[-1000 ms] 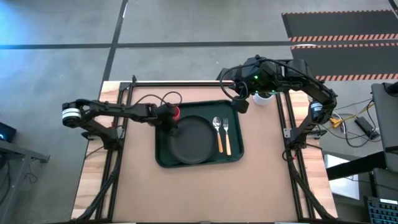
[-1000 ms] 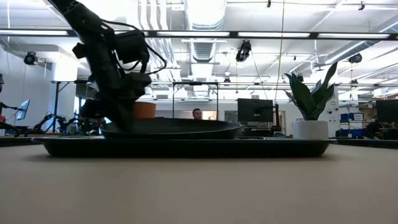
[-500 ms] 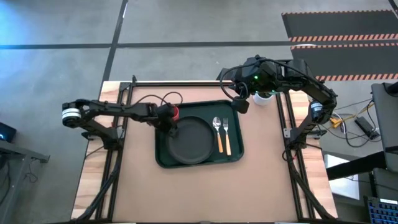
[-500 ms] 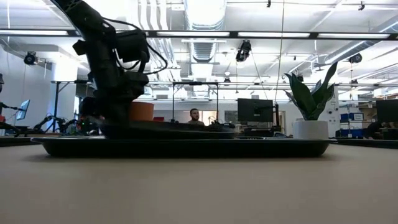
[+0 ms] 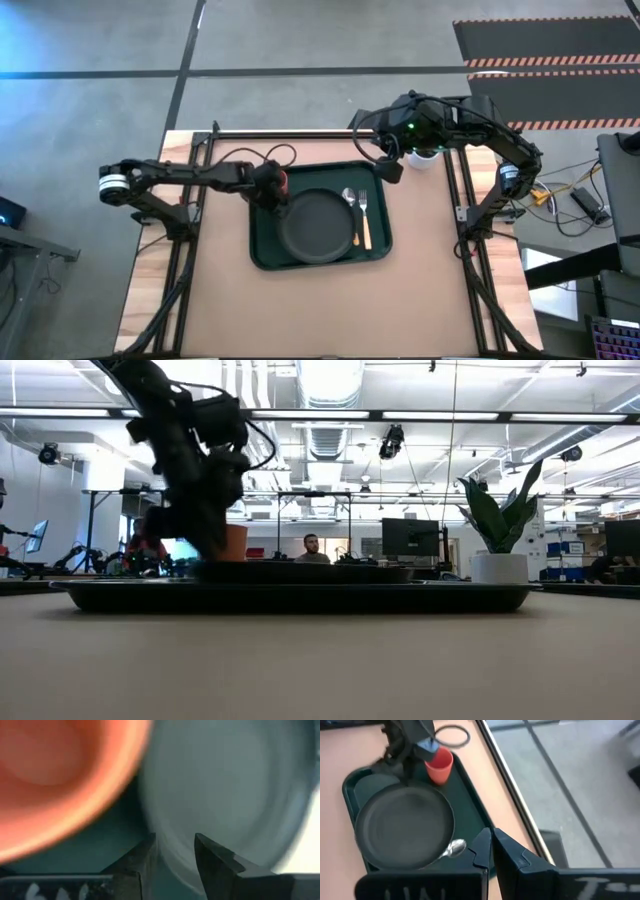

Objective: Pick and place plate/cup/fork/spoon on tray
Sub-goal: Put the black plate on the black tray

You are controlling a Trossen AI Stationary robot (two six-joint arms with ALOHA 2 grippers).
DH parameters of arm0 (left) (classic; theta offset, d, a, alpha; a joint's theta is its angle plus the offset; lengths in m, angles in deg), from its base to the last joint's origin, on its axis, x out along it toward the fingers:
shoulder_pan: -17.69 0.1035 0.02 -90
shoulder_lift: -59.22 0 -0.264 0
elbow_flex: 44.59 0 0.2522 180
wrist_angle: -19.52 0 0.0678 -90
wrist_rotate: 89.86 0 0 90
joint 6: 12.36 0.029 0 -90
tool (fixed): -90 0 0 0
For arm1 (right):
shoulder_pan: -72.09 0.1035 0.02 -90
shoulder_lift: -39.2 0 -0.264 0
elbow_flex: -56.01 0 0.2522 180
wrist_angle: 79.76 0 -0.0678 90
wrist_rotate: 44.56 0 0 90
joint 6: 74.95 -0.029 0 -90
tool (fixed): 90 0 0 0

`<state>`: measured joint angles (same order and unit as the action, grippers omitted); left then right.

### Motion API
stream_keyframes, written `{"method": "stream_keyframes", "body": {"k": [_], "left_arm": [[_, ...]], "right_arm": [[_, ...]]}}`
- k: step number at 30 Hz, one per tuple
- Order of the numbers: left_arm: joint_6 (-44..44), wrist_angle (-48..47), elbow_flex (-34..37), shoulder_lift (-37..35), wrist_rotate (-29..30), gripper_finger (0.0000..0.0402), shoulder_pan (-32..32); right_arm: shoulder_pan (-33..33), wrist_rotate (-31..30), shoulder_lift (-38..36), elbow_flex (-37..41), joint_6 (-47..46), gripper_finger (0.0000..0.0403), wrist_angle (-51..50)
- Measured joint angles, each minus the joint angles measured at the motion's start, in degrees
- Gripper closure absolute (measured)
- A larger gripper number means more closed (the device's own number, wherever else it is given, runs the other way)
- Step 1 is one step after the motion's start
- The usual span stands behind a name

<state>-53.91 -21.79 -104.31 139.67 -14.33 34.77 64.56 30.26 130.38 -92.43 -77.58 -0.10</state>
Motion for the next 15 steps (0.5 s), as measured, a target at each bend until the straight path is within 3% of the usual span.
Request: {"method": "stream_keyframes", "body": {"k": [3, 7, 15], "left_arm": [[-0.1, 0.0, -1.7, -0.9, -3.2, 0.0288, -0.2], [0.1, -0.7, -2.9, -3.9, -3.2, 0.0288, -0.5], [-1.5, -9.5, -3.0, -12.4, 1.4, 0.0288, -1.9]], "right_arm": [[0.0, -0.1, 0.4, 0.4, -2.1, 0.0394, -3.0], [0.0, -1.4, 0.9, 2.8, -2.3, 0.0394, -3.4], [-0.8, -1.6, 0.7, 11.9, -5.8, 0.0394, -3.3]]}}
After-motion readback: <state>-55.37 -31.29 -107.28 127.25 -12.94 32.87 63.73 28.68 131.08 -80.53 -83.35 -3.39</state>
